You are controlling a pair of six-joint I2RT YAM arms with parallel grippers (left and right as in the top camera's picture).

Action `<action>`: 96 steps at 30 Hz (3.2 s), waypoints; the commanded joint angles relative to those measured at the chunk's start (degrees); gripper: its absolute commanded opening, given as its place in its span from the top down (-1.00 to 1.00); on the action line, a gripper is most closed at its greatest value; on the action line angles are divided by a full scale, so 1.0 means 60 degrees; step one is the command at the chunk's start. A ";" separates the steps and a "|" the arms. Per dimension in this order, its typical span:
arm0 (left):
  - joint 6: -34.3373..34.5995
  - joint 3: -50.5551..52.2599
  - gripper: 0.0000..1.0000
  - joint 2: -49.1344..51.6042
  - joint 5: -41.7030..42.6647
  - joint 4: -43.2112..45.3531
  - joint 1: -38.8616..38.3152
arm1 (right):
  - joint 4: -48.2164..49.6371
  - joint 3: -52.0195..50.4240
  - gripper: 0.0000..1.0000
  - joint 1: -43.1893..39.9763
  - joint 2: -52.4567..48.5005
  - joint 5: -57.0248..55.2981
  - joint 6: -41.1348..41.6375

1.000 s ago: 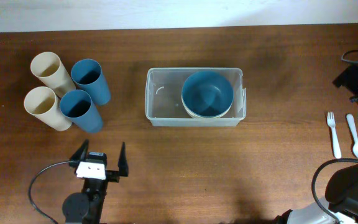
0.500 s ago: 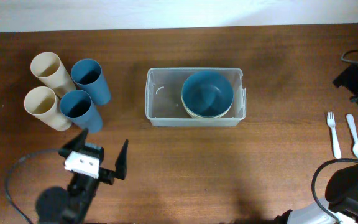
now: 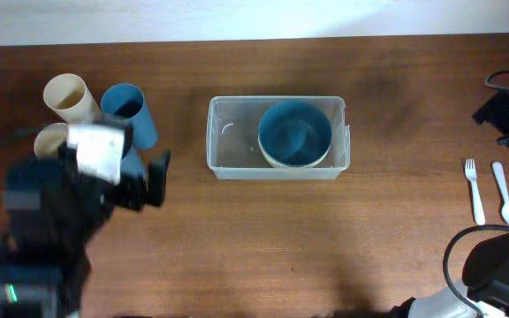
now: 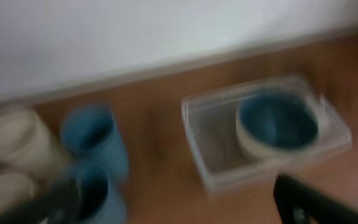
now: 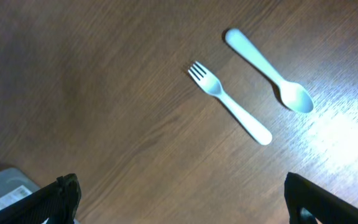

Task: Pack container
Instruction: 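Move the left gripper over the front blue cup, then close the left gripper on the front blue cup's rim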

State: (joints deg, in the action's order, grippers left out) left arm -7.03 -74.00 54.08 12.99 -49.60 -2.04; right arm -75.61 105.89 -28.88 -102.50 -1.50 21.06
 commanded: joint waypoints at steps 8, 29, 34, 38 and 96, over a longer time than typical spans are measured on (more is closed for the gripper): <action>0.0433 -0.3064 -1.00 0.4787 -0.0186 -0.2146 0.0073 | -0.0007 -0.0051 -0.98 -0.0004 -0.0025 -0.0011 0.0102; 0.1271 -0.3096 -1.00 0.6266 -0.0667 -0.4000 0.1279 | -0.0007 -0.0051 -0.98 -0.0004 -0.0025 -0.0011 0.0102; 0.1268 -0.3096 -0.99 0.6961 -0.0674 -0.4105 0.1279 | -0.0007 -0.0051 -0.98 -0.0004 -0.0025 -0.0011 0.0102; 0.1180 -0.3096 -0.99 0.7395 -0.0681 -0.4102 0.1279 | -0.0007 -0.0051 -0.98 -0.0004 -0.0025 -0.0011 0.0102; 0.0984 -0.3107 -1.00 0.8859 -0.1865 -0.4014 0.0918 | -0.0007 -0.0051 -0.98 -0.0004 -0.0025 -0.0011 0.0102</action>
State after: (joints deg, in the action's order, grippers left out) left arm -0.23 -91.53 107.28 3.18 -73.93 4.60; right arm -75.64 105.86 -28.88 -102.50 -1.45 21.04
